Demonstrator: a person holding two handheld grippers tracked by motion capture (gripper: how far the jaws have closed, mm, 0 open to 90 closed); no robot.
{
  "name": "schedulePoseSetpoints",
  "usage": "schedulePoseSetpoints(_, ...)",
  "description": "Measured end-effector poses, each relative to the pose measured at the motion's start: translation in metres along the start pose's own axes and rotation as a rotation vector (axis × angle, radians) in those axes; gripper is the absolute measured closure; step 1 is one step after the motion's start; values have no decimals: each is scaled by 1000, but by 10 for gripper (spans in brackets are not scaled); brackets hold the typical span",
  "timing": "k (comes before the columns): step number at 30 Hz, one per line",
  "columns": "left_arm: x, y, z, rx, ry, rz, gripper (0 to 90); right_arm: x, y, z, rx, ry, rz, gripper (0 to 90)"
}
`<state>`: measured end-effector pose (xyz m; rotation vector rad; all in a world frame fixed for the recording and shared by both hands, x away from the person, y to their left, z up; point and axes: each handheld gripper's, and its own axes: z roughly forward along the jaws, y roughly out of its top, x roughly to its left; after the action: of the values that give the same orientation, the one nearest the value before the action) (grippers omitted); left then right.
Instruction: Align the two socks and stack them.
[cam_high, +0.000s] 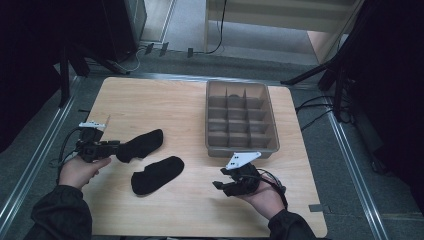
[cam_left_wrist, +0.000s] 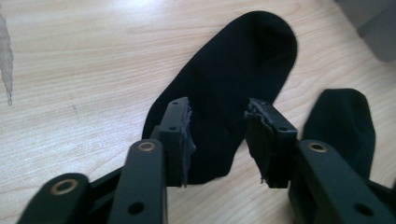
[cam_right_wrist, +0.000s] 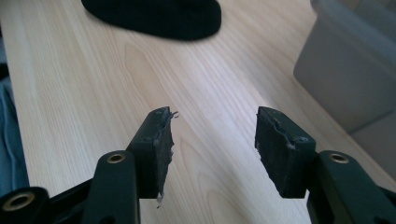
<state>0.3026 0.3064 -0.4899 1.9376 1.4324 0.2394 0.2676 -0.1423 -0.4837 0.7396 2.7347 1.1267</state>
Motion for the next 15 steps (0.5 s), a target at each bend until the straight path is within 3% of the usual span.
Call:
schedulePoseSetpoints(5, -7, -6, -7, -4, 10, 49, 553, 4, 12, 4, -69, 21, 11, 508)
schedulePoseSetpoints(9, -12, -12, -15, -19, 9, 74, 543, 10, 27, 10, -106, 32, -13, 551)
schedulePoseSetpoints(15, -15, -24, -24, -35, -6, 74, 547, 18, 57, 37, -110, 50, -32, 622)
